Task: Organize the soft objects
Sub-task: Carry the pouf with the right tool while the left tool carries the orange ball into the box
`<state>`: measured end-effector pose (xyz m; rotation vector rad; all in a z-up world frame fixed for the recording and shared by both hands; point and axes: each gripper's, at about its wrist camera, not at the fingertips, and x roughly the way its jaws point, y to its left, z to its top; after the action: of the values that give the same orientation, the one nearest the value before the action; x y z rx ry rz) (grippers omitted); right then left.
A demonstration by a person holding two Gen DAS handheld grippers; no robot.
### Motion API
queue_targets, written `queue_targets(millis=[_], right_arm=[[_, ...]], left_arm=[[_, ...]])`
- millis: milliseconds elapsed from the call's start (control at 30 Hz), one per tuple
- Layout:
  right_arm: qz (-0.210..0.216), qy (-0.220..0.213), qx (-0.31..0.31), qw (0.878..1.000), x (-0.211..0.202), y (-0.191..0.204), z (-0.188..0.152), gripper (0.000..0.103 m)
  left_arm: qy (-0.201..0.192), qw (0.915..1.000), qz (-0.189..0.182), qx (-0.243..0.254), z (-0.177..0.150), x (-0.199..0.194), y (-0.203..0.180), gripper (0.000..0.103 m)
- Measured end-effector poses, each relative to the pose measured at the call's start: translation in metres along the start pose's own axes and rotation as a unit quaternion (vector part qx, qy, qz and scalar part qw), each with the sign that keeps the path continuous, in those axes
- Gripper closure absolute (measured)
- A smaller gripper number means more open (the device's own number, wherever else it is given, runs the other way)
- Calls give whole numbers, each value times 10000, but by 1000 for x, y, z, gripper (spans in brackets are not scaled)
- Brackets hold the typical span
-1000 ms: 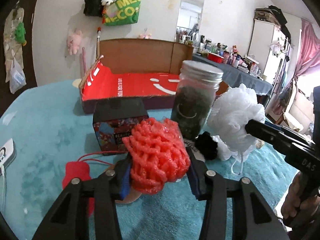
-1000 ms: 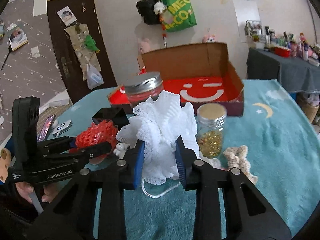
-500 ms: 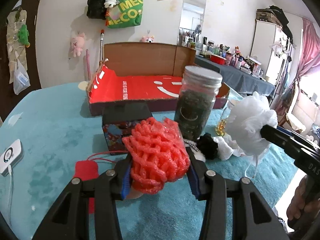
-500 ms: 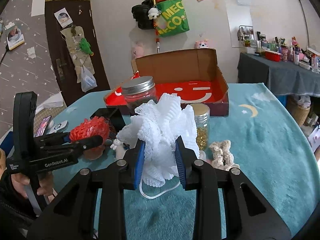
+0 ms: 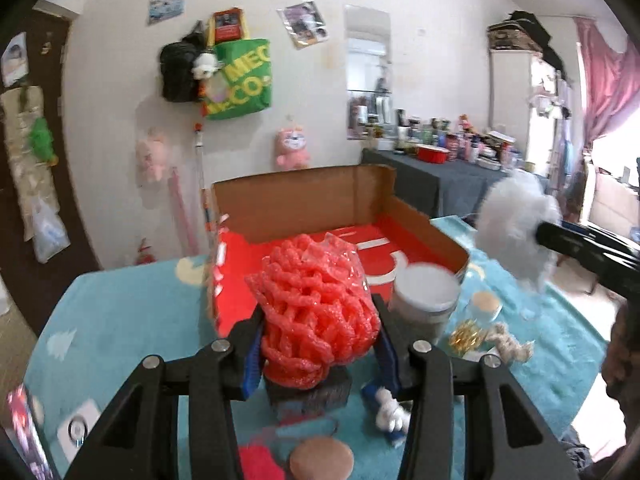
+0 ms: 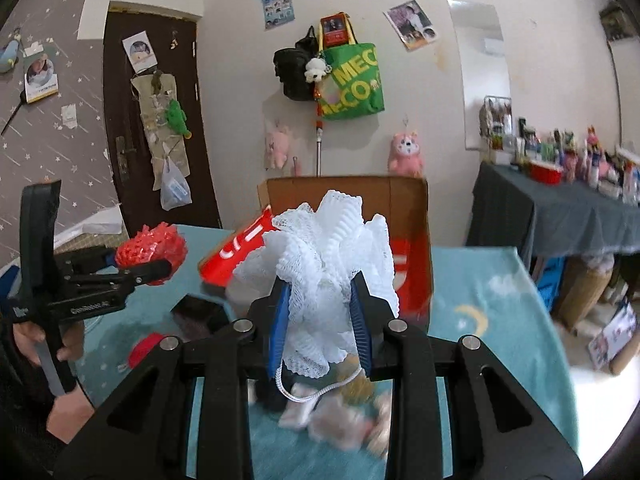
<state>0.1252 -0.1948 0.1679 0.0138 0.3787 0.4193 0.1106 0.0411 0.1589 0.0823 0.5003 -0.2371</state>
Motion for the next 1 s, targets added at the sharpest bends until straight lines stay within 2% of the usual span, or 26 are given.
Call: queue_targets(millis=[133, 300, 400, 567, 733, 1000], right_arm=[[8, 107, -308, 9995, 22, -6, 30, 76], [66, 421, -546, 9976, 69, -12, 59, 76], [92, 670, -633, 9957, 100, -14, 71, 76], [83, 1149, -633, 9913, 159, -25, 85, 76], [-203, 1590, -744, 9843, 226, -35, 94, 76], [-443, 2446, -470, 9675, 333, -60, 90, 76]], left_arm=[[236, 9993, -282, 121, 30, 20, 7, 54], [461, 9973, -320, 482, 56, 55, 11, 54], [757, 9949, -401, 540, 69, 86, 18, 54], [1255, 9898, -546, 402, 88, 145, 27, 53], [1618, 9847, -623, 147, 101, 206, 38, 52], [2309, 9712, -503, -296, 95, 303, 51, 52]])
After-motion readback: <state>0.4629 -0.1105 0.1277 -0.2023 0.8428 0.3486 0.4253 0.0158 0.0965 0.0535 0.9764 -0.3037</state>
